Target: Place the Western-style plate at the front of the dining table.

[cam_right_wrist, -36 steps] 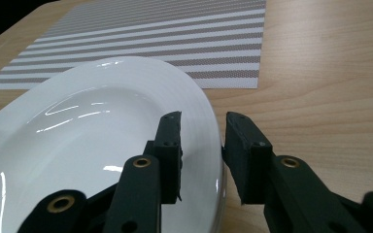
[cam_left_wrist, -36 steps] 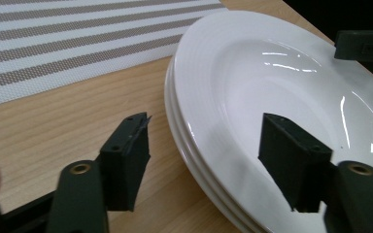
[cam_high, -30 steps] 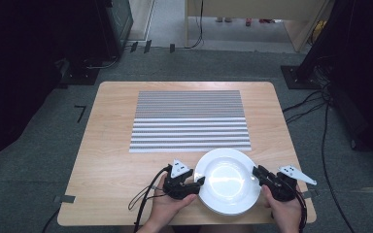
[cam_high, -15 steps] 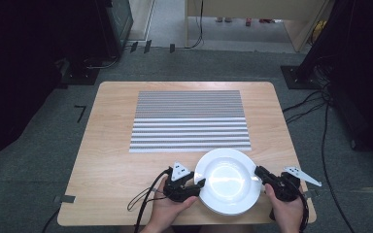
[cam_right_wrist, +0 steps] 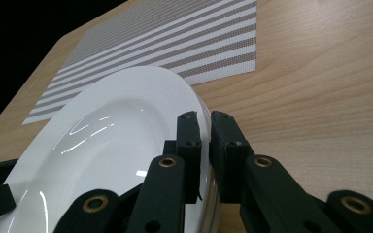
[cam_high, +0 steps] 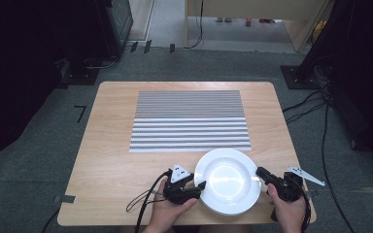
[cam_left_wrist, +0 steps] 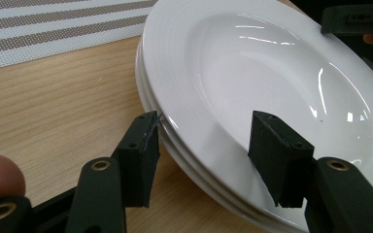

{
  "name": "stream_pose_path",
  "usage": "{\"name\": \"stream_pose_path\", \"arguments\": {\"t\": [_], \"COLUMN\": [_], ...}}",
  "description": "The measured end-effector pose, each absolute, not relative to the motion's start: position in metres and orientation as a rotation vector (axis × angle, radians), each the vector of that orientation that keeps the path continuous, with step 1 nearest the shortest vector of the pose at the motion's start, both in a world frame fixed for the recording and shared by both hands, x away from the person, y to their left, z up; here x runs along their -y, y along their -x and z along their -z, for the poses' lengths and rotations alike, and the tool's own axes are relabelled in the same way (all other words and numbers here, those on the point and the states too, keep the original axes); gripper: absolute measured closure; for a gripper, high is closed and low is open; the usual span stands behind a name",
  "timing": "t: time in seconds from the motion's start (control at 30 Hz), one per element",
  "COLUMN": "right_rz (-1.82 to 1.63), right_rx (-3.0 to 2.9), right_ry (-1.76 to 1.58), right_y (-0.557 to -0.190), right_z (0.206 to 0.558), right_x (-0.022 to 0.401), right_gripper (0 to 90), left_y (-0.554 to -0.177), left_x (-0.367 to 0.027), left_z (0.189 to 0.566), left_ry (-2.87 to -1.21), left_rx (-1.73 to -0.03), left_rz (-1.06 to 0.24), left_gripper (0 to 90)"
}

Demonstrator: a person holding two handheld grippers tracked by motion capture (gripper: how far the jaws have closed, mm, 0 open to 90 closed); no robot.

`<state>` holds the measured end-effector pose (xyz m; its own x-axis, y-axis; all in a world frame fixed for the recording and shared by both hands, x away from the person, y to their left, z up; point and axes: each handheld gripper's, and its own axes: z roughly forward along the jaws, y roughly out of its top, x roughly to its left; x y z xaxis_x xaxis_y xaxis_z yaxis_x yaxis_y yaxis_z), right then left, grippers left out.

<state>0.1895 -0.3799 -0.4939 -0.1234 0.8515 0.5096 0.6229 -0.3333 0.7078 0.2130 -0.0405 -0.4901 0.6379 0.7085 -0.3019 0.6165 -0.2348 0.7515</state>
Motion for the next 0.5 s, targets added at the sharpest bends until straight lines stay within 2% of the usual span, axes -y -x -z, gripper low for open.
{"name": "stream_pose_path", "arguments": {"t": [0.5], "right_rz": [-1.525], "right_rx": [-1.602], "right_ry": [-1.961], "right_y": [-0.1899], "right_z": [0.4954], "right_x": [0.3846], "right_gripper": [85.1], "left_y": [-0.2116], "left_x": [0.0404], "left_z": [0.4907], "left_ry": [-1.934], "left_rx": [-1.047], "left_rz": [-0.128], "left_gripper": [46.1]}}
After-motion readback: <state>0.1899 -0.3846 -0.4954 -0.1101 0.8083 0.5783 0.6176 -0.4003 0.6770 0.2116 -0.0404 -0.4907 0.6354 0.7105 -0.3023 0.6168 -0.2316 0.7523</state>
